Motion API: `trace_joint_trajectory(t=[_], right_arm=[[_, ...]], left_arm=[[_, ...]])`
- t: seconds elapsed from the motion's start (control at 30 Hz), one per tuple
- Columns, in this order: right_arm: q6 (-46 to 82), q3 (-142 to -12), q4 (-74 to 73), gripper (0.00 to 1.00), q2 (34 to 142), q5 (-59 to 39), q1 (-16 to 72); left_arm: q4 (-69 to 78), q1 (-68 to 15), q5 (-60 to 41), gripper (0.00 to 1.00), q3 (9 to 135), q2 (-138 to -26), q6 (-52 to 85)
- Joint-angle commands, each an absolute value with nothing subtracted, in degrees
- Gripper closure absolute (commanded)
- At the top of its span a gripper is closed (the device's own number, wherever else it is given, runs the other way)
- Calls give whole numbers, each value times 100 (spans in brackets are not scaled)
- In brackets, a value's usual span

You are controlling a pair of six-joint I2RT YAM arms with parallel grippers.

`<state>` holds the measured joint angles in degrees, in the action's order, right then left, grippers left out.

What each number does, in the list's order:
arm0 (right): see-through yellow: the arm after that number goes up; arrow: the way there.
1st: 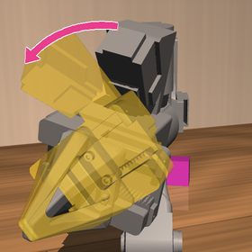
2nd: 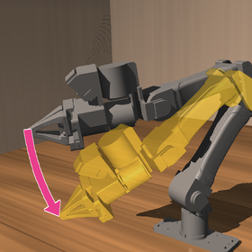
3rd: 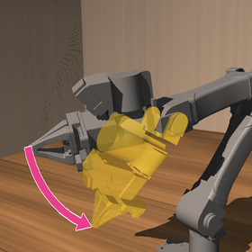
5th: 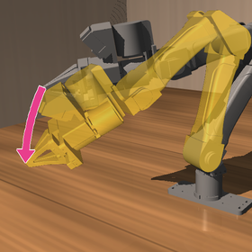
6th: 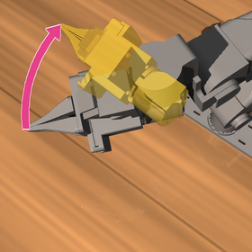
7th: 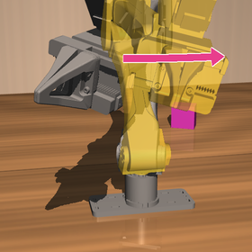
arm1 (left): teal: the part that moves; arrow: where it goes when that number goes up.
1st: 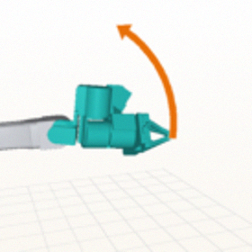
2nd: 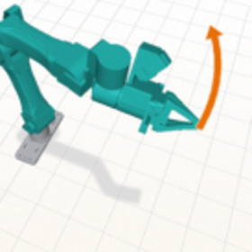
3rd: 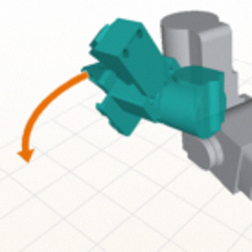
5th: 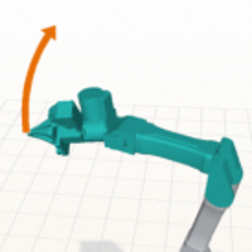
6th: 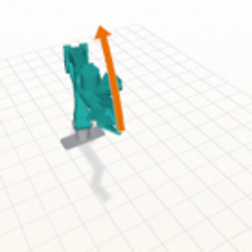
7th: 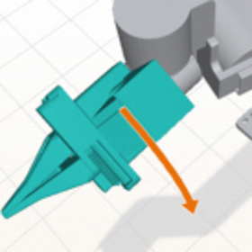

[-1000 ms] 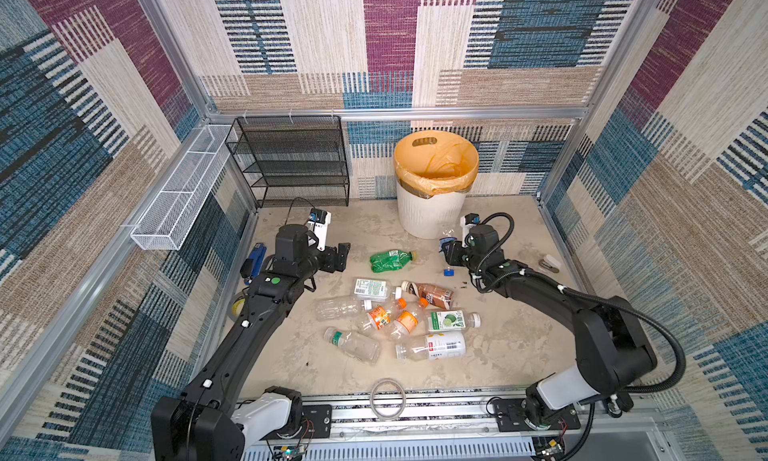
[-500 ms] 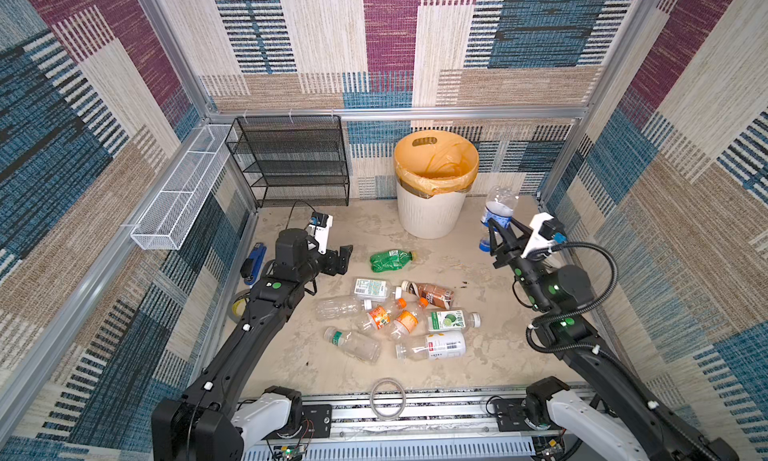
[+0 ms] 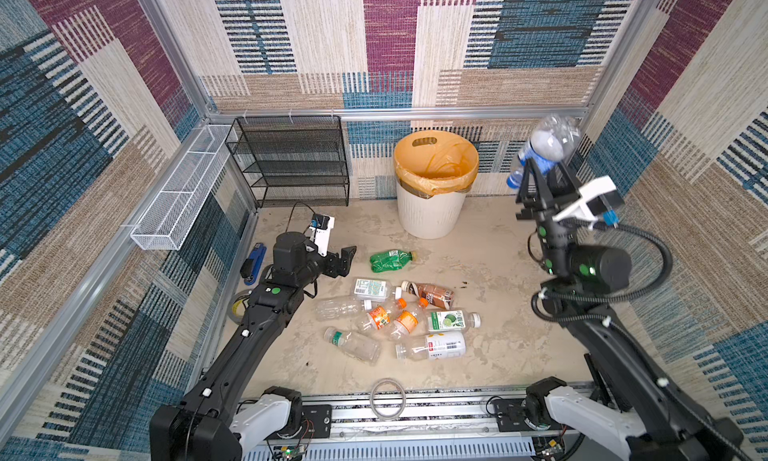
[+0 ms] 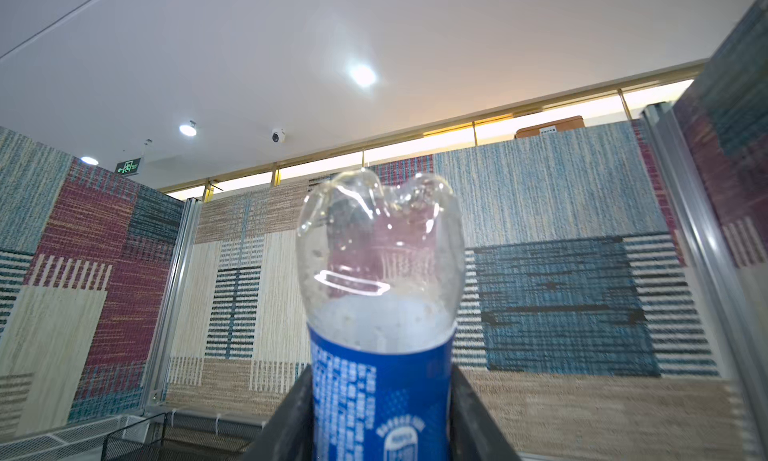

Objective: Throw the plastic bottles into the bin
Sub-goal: 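Lift the blue-label bottle over the bin and open right gripper, then withdraw right gripper from bin while left gripper reaches white yellow-stripe bottle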

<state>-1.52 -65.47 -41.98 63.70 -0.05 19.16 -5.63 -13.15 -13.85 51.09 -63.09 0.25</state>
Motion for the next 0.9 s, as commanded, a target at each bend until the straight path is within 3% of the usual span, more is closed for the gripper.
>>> trace_joint_trajectory(t=[0.0, 0.03, 0.1, 0.13, 0.3, 0.47, 0.87], right_arm=[[193, -9493, -692, 47, 8644, -599, 1829], [292, -10645, 343, 41, 9403, -730, 1819], [382, -11326, 683, 21, 9944, -886, 1819], [443, -11273, 532, 0, 9941, -718, 1819], [485, -10213, -263, 1, 9215, -410, 1628], [538, -9813, -4, 1, 8909, -458, 1260], [705, -7226, -194, 2, 7541, -217, 893]], left_arm=[[-393, -1326, -1503, 8, 5116, -6271, 86], [-419, -1327, -1512, 8, 5125, -6267, 96], [-513, -1360, -1513, 8, 5141, -6217, 70], [-596, -1415, -1468, 8, 5158, -6182, -3], [-1229, -1730, -873, 7, 5412, -6137, -513], [-1289, -1908, -1120, 6, 5557, -6209, -475], [-2139, -2982, -1276, 5, 5654, -6243, -777]])
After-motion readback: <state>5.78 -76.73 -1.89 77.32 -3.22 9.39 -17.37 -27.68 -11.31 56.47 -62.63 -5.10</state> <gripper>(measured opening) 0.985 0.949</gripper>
